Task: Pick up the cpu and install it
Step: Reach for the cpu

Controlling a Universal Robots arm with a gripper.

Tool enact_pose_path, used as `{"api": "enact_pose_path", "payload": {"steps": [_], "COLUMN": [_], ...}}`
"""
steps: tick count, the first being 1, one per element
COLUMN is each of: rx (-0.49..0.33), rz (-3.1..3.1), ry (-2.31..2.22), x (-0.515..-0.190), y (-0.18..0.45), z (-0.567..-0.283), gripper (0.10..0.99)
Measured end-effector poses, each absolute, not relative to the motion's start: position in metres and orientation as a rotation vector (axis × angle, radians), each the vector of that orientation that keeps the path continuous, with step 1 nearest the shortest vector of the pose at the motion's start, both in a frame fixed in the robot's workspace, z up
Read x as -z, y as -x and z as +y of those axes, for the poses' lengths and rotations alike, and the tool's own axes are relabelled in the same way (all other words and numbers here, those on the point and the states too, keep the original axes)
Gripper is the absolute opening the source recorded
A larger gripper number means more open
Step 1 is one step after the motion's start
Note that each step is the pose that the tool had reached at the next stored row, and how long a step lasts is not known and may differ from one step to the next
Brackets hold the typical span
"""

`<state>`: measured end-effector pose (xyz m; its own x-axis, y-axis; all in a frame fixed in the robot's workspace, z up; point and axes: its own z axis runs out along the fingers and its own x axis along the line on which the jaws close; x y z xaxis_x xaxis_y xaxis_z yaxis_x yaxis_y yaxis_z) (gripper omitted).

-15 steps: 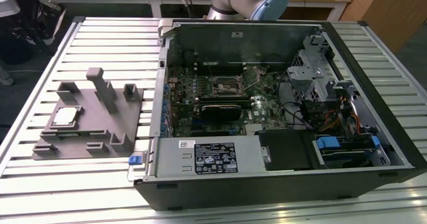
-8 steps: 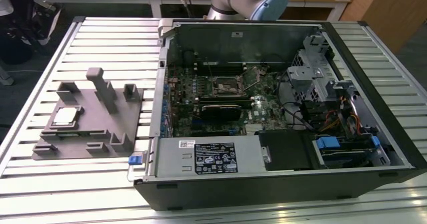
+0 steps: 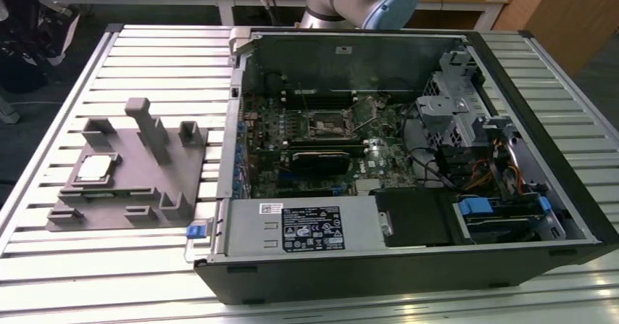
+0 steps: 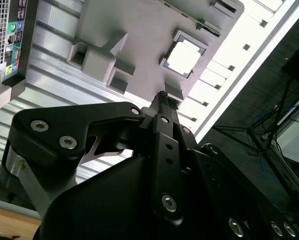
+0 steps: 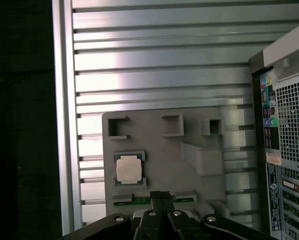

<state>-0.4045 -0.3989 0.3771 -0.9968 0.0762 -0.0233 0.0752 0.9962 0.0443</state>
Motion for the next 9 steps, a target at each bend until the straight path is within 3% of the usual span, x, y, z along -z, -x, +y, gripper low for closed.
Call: {"api": "enact_pose_path", "payload": {"steps": [9], "rx": [-0.068], "rz": [3.114], "ry": [-0.118], "x": [-0.3766], "y": [0.4149], "z": [-0.3989], "gripper": [0.106]}}
